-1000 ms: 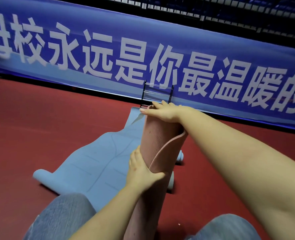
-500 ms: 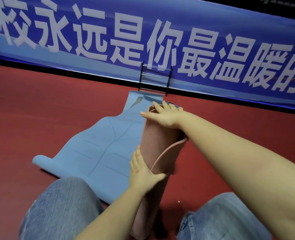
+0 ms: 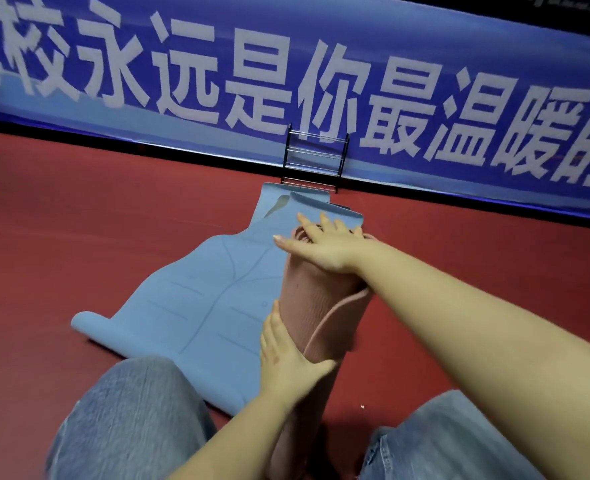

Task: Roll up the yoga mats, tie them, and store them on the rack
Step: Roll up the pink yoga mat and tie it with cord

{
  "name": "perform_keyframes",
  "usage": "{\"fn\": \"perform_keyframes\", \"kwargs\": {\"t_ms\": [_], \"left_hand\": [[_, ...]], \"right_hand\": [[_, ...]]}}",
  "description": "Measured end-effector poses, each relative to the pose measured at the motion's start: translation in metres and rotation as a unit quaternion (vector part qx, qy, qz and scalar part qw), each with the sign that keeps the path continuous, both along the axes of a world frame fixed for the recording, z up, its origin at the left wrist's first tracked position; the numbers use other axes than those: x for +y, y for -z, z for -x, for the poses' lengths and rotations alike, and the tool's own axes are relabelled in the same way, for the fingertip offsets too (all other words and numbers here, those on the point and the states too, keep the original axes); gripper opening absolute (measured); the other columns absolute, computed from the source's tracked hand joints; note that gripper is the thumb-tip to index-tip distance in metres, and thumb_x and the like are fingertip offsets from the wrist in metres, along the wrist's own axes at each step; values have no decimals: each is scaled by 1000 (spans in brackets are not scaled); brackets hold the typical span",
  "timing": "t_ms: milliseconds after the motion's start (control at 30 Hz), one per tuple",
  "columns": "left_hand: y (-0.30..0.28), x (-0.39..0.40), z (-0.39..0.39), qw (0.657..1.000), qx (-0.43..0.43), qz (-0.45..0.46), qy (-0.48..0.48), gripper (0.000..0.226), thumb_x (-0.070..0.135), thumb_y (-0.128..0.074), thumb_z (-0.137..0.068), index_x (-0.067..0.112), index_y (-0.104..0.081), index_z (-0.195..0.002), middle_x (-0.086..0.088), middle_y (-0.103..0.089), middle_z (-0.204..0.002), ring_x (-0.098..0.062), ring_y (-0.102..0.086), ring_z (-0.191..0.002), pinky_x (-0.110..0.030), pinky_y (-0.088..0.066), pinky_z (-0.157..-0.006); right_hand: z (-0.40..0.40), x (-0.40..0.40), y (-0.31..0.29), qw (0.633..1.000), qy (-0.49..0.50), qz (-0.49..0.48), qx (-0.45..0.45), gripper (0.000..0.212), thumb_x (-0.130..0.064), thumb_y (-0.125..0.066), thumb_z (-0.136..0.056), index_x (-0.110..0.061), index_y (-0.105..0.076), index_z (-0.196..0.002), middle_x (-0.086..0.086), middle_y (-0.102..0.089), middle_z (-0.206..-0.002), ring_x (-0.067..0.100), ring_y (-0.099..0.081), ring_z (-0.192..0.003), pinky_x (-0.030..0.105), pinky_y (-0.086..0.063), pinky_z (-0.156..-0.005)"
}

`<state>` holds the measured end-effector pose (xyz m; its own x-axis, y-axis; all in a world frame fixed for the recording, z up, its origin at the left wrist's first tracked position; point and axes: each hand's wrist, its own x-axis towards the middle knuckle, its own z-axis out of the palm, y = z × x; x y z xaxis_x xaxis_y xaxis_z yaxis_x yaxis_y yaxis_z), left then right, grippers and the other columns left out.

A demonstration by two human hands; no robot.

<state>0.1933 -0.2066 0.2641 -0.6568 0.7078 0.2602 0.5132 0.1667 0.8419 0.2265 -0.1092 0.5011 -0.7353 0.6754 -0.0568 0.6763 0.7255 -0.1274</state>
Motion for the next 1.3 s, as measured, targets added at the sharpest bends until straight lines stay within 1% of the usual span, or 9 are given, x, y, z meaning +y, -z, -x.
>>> {"fn": "perform_keyframes", "kwargs": {"t_ms": [167,333,500,667,767,867,967,1100,1300], "left_hand": [[0,-3,0,1000,5,-2,4,137,71,-68,-42,17,-1,-149,-2,-19,-149,-17,-14,-139,-30,-14,-114],[0,-4,1,1000,13,-18,12,138,57,-81,-53,24,17,-145,-1,-1,-155,-14,0,-144,-31,-9,-117],[-6,-9,3,999,-5,-34,17,138,52,-84,-52,29,19,-142,1,-2,-154,-14,-3,-144,-33,-15,-117],[0,-9,-2,998,6,-35,45,134,54,-83,-52,40,24,-133,5,1,-153,-12,-3,-143,-29,-13,-117],[2,-6,0,998,10,-41,38,131,50,-83,-53,36,17,-136,-1,-4,-153,-17,-6,-144,-32,-15,-117],[0,-8,3,999,4,-40,33,134,51,-84,-53,28,13,-143,-3,-7,-153,-17,-7,-143,-32,-14,-117],[-1,-5,8,999,-6,-40,31,137,53,-84,-53,24,12,-146,-4,-7,-153,-17,-7,-143,-33,-14,-117],[-2,-3,6,999,-8,-34,34,139,53,-84,-52,24,13,-147,-3,-6,-153,-18,-7,-143,-36,-16,-117],[-6,-4,6,998,-43,-32,13,136,56,-81,-52,23,9,-149,-1,-8,-153,-19,-13,-143,-42,-23,-115]], "right_hand": [[-3,7,-22,988,-10,151,34,80,-80,-20,-81,-42,-3,-149,-10,11,-158,15,16,-144,55,7,-115],[10,10,-22,999,-3,-38,7,98,-95,-14,-63,-46,-2,-147,-1,5,-160,26,8,-146,60,7,-113],[9,-8,17,983,2,180,-39,93,-93,-24,-65,-43,-25,-144,-4,-21,-156,30,-22,-142,53,-24,-110],[21,5,-32,985,-2,-134,111,72,-74,-24,-87,-35,-23,-148,6,-16,-158,28,-11,-145,59,-5,-113],[15,-22,34,996,-29,46,-78,74,-75,-25,-87,-32,-25,-147,5,-14,-158,30,-8,-144,56,-4,-113],[8,-21,16,970,-19,236,58,103,-94,-15,-62,-36,-23,-148,-11,-21,-152,20,-14,-143,46,-8,-114],[-4,-3,-35,963,-23,186,193,77,-76,-23,-85,-34,-19,-150,-12,-14,-157,14,-13,-145,39,-9,-115],[-19,4,-2,999,29,-30,-6,75,-75,-15,-85,-37,-11,-150,1,-3,-160,24,1,-147,54,3,-113],[-10,-13,46,991,39,118,42,87,-82,-15,-80,-33,-12,-151,3,-8,-159,24,-5,-147,50,-1,-117]]}}
